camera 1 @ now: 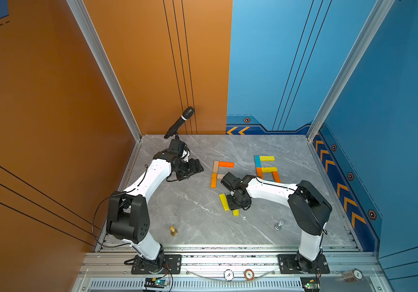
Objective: Assemble the number 6 with building blocks
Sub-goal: Pick up the building block from the center of the board, then assemble the building block at the center of the board.
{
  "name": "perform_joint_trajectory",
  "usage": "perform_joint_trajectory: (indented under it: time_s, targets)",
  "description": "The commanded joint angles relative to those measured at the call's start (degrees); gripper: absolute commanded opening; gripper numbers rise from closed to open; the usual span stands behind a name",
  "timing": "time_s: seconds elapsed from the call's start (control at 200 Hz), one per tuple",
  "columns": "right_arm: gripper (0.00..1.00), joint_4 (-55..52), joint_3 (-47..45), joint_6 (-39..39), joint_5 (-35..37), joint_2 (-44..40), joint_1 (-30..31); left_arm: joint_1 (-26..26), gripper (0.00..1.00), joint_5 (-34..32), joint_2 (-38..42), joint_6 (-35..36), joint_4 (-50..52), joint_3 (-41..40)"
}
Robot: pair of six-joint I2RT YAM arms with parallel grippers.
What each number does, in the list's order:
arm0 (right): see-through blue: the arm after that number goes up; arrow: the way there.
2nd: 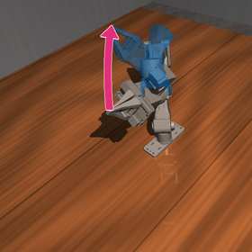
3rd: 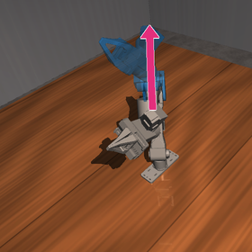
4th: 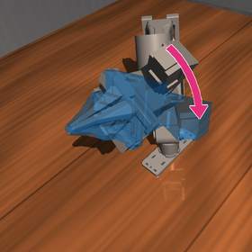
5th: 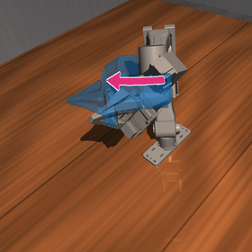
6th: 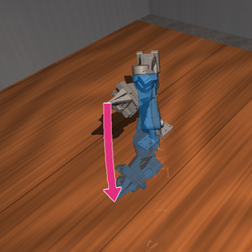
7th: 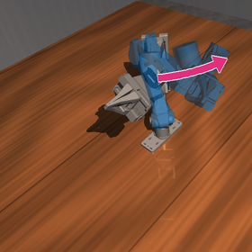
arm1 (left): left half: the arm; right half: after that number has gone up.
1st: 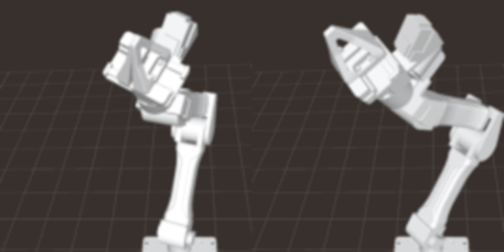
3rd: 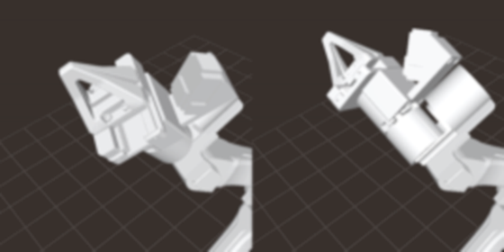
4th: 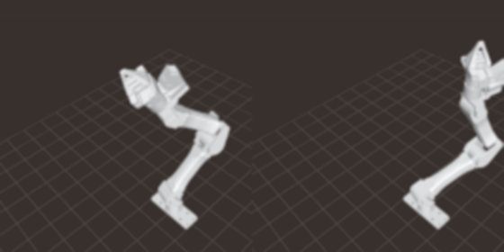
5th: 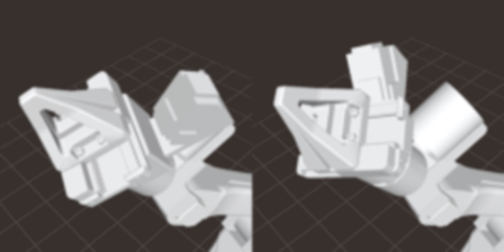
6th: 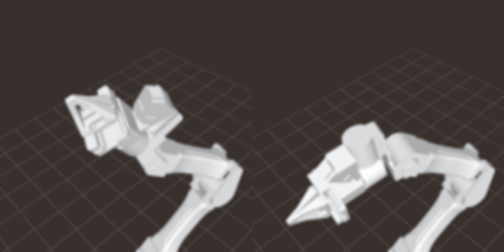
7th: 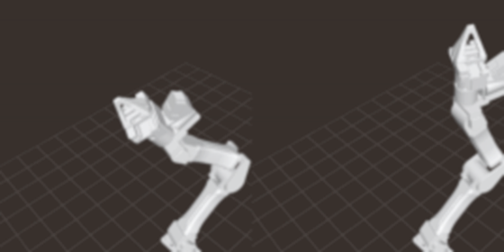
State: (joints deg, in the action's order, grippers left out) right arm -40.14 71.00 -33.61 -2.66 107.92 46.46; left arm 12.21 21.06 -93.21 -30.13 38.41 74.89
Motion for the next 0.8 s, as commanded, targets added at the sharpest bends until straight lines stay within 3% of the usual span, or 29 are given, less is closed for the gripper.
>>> perform_joint_trajectory:
  time_s: [0.0,0.335,0.796]
  targets:
    - [0.38,-2.7,1.3,-1.2,-0.4,0.4,-1.6,-0.7,0.85,1.7,1.7,-0.7,-0.1,-0.9]
    - [0.34,-1.7,5.4,-2.4,-0.6,0.4,-5.6,-1.2,0.85,2.4,1.3,-1.1,-0.6,-1.1]
    - [0.34,-1.7,12.3,-6.2,-2.5,6.9,-5.8,-1.9,0.84,3.4,1.2,-1.8,-1.6,-1.8]
